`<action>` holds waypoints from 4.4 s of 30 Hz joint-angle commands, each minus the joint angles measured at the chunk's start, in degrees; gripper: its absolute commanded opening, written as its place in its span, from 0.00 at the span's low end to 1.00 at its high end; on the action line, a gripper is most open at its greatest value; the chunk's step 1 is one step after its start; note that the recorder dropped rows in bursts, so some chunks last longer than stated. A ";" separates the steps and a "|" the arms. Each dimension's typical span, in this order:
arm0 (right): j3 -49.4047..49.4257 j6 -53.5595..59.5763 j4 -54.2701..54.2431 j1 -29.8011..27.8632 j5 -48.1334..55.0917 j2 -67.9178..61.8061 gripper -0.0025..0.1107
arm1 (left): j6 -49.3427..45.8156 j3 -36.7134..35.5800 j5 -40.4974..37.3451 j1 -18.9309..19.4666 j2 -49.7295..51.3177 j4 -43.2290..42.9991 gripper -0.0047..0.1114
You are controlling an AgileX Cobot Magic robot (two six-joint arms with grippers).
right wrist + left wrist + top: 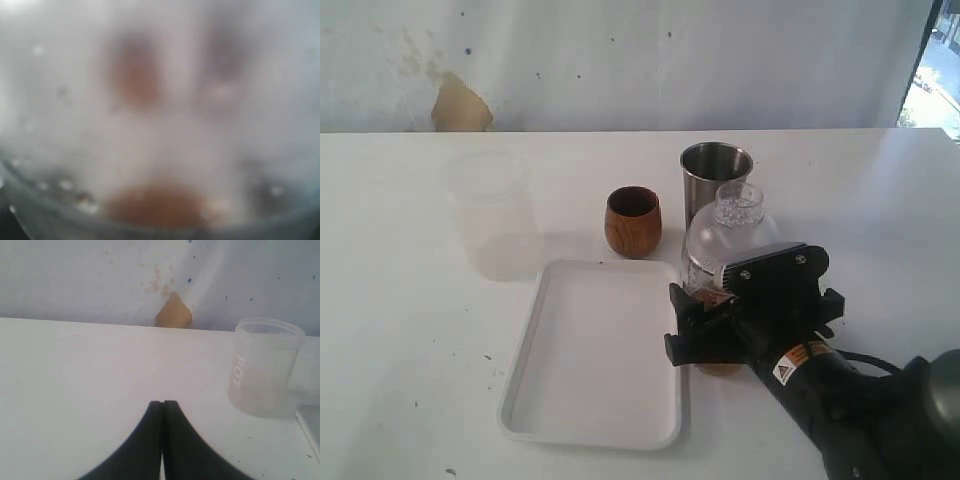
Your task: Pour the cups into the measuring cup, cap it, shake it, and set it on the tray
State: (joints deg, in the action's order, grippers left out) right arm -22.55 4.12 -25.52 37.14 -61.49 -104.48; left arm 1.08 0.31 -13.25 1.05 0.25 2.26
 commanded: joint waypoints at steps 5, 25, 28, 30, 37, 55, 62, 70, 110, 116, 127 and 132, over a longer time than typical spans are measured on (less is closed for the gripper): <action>-5.10 11.29 0.42 -3.35 16.37 20.87 0.02 | -0.02 -0.31 -0.12 -0.05 -0.25 -0.11 0.04; -21.94 13.52 10.61 -4.41 48.68 29.13 0.02 | -0.02 -0.31 -0.12 -0.05 -0.25 -0.11 0.04; -21.48 6.70 9.27 -7.56 46.45 28.89 0.02 | -0.02 -0.31 -0.12 -0.05 -0.25 -0.11 0.04; -21.72 5.89 19.11 -4.49 50.83 29.03 0.02 | -0.02 -0.31 -0.12 -0.05 -0.25 -0.11 0.04; -20.25 8.02 16.68 -6.97 49.96 29.64 0.02 | -0.02 -0.31 -0.12 -0.05 -0.25 -0.11 0.04; -24.63 9.49 11.92 -4.73 49.73 33.09 0.02 | -0.02 -0.31 -0.12 -0.05 -0.25 -0.11 0.04; -17.91 7.45 10.76 -4.53 46.37 27.24 0.02 | -0.02 -0.31 -0.12 -0.05 -0.25 -0.11 0.04; -17.46 8.52 10.20 -4.55 47.61 31.02 0.02 | -0.02 -0.31 -0.12 -0.05 -0.25 -0.11 0.04; -17.86 17.73 3.33 -5.98 50.42 27.91 0.02 | -0.02 -0.31 -0.12 -0.05 -0.25 -0.11 0.04; -17.97 23.89 -4.93 -5.78 42.83 32.07 0.02 | -0.02 -0.31 -0.12 -0.05 -0.25 -0.11 0.04; -17.97 21.45 -6.61 -7.40 44.98 31.79 0.02 | -0.02 -0.31 -0.12 -0.05 -0.25 -0.11 0.04; -18.09 11.56 8.95 -5.45 50.03 32.46 0.02 | -0.02 -0.31 -0.12 -0.05 -0.25 -0.11 0.04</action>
State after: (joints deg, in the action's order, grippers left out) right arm -39.94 20.17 -26.98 28.31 -11.12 -73.22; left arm 1.08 0.31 -13.25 1.05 0.25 2.26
